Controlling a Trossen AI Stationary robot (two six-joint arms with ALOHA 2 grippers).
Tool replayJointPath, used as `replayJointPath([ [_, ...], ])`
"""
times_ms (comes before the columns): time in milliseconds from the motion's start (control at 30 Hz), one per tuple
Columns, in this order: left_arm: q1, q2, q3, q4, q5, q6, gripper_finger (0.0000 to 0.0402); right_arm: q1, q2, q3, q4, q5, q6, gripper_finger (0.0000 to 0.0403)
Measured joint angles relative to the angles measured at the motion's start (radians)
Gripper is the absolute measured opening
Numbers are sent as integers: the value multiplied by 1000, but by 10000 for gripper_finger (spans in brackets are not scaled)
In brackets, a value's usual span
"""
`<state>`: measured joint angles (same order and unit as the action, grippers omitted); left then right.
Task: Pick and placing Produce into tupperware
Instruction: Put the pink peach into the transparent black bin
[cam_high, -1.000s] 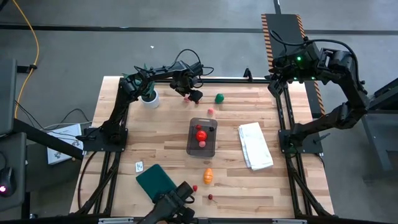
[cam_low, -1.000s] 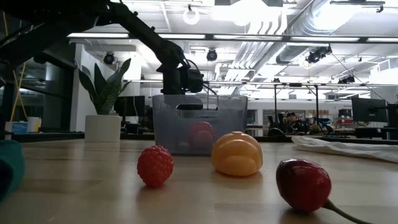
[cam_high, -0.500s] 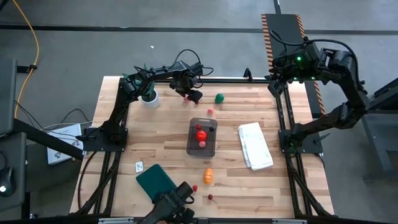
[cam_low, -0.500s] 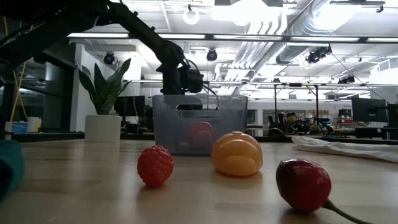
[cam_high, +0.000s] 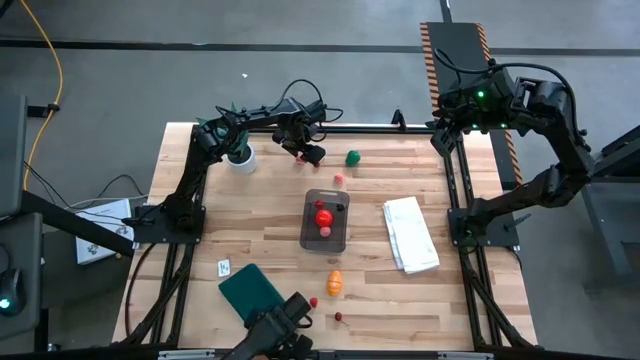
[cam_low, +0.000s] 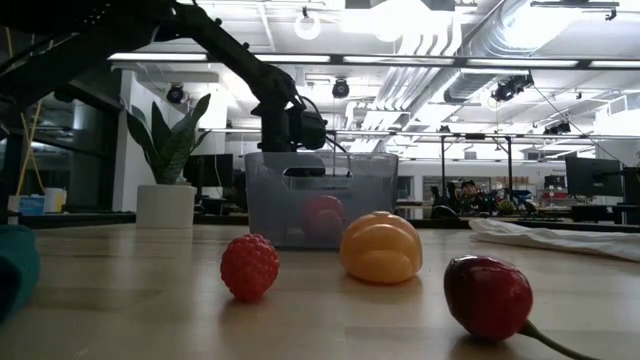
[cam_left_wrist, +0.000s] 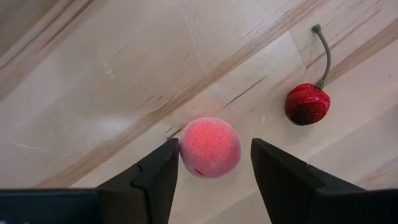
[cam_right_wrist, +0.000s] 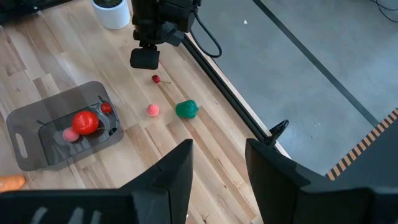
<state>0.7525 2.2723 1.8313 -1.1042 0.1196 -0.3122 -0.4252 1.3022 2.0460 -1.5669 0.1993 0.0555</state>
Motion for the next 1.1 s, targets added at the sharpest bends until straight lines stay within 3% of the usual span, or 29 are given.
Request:
replayJointPath([
  [467, 0, 0, 0, 0, 0, 0, 186, 0, 0, 0, 0, 0, 0, 140],
  [833, 0, 0, 0, -3, 5, 0, 119, 0, 0, 0, 0, 0, 0, 140],
  [1100, 0, 0, 0, -19, 5, 0, 117, 0, 0, 0, 0, 0, 0, 140],
])
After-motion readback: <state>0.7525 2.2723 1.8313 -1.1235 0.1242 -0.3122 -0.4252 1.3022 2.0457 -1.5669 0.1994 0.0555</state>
